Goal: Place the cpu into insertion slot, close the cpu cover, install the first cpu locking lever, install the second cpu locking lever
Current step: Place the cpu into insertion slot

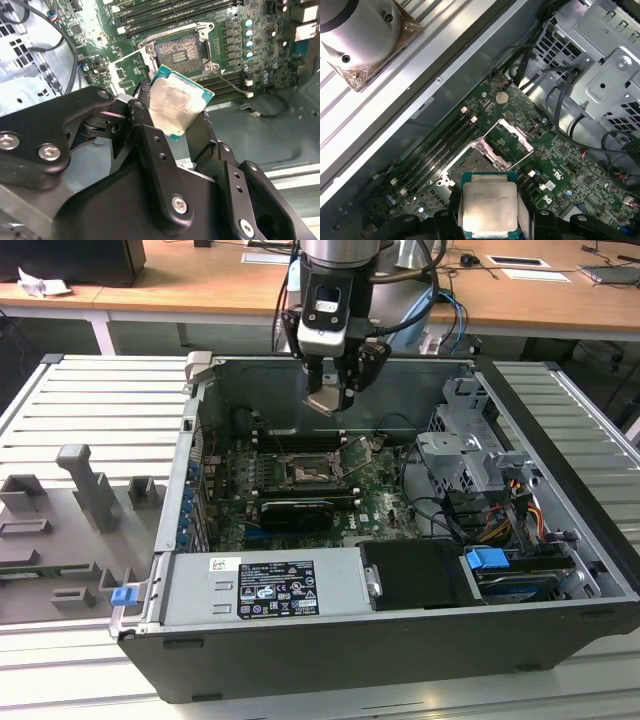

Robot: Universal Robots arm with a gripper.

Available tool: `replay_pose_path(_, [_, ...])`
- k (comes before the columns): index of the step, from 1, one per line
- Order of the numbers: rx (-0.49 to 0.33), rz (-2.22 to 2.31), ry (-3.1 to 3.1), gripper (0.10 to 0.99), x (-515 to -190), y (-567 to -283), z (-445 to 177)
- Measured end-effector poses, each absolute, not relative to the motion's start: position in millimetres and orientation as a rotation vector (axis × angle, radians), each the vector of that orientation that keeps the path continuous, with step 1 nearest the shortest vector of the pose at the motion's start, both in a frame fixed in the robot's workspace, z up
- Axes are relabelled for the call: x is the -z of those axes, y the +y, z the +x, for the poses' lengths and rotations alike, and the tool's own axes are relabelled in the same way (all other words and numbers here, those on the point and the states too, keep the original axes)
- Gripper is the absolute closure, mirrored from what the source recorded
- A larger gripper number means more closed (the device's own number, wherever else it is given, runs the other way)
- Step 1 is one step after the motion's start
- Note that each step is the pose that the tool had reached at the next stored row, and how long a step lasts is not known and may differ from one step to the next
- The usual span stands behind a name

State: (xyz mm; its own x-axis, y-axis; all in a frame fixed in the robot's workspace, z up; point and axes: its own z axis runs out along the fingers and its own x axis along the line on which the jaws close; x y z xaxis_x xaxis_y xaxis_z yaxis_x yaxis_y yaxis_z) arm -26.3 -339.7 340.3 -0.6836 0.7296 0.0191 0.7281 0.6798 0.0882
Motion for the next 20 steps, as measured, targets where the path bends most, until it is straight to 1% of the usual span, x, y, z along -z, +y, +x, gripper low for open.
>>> replay_pose_path(20, [-0.129,1.779,2.544,0.561,-318,-340,-27])
